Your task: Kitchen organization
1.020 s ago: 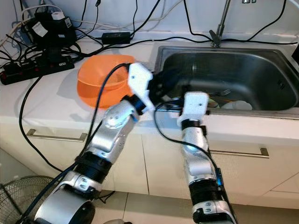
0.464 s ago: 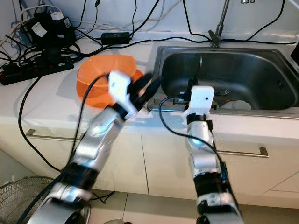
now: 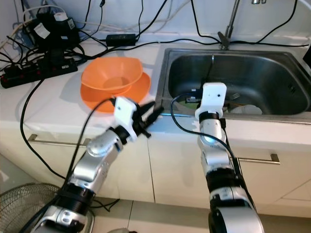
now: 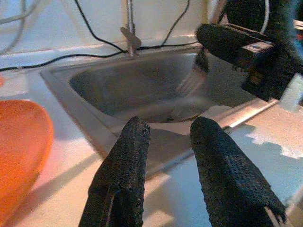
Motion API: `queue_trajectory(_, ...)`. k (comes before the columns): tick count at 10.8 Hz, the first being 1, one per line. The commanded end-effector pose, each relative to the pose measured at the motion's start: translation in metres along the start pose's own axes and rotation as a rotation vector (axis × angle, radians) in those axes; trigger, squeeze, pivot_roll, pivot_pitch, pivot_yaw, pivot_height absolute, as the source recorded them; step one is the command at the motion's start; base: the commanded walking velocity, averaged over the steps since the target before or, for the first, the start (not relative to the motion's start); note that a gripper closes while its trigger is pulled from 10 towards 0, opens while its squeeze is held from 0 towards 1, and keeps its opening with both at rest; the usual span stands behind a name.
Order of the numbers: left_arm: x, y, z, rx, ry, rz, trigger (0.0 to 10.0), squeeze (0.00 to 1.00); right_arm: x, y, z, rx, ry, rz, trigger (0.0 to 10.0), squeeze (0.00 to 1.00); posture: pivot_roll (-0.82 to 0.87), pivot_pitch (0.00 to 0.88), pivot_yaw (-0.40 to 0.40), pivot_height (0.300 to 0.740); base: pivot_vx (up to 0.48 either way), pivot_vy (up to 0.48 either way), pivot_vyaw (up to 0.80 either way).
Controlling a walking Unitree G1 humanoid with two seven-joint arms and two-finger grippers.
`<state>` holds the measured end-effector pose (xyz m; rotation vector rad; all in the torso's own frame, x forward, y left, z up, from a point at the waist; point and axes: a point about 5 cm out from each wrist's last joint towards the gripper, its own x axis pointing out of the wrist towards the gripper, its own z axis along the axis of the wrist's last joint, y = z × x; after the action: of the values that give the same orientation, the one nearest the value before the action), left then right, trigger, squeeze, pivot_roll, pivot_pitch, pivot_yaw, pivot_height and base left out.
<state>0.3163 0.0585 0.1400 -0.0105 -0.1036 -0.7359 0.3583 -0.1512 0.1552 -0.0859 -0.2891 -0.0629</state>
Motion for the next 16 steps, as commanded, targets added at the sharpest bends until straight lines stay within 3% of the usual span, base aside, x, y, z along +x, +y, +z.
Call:
queue_trajectory(1, -0.001, -0.003, -0.002, 0.015, 0.023, -0.016, 10.0, 0.00, 0.004, 0.001, 0.003, -0.011, -0.012, 0.007, 10.0, 0.00, 0.07, 0.000, 0.064, 0.740, 0.000, 0.000, 0.00)
queue_trajectory(4, -0.003, -0.011, -0.012, 0.035, 0.076, -0.053, 10.0, 0.00, 0.005, 0.008, -0.010, -0.030, 0.049, 0.050, 10.0, 0.00, 0.08, 0.000, 0.063, 0.740, 0.000, 0.000, 0.00)
queue_trajectory(10, -0.004, -0.015, -0.014, 0.039, 0.088, -0.056, 10.0, 0.00, 0.004, 0.011, -0.026, -0.037, 0.129, 0.066, 10.0, 0.00, 0.09, 0.000, 0.057, 0.740, 0.000, 0.000, 0.00)
queue_trajectory(11, -0.004, -0.015, -0.014, 0.038, 0.087, -0.053, 10.0, 0.00, 0.004, 0.011, -0.026, -0.037, 0.128, 0.068, 10.0, 0.62, 0.09, 0.000, 0.057, 0.740, 0.000, 0.000, 0.00)
queue_trajectory(12, -0.003, -0.015, -0.014, 0.038, 0.087, -0.051, 10.0, 0.00, 0.004, 0.011, -0.026, -0.036, 0.127, 0.067, 10.0, 0.85, 0.09, 0.000, 0.056, 0.740, 0.000, 0.000, 0.00)
queue_trajectory(15, -0.003, -0.015, -0.014, 0.040, 0.090, -0.049, 10.0, 0.00, 0.005, 0.011, -0.025, -0.042, 0.123, 0.064, 10.0, 0.80, 0.09, 0.000, 0.053, 0.740, 0.000, 0.000, 0.00)
queue_trajectory(16, -0.002, -0.015, -0.014, 0.044, 0.091, -0.048, 10.0, 0.00, 0.007, 0.011, -0.024, -0.042, 0.117, 0.063, 10.0, 0.00, 0.09, 0.000, 0.053, 0.740, 0.000, 0.000, 0.00)
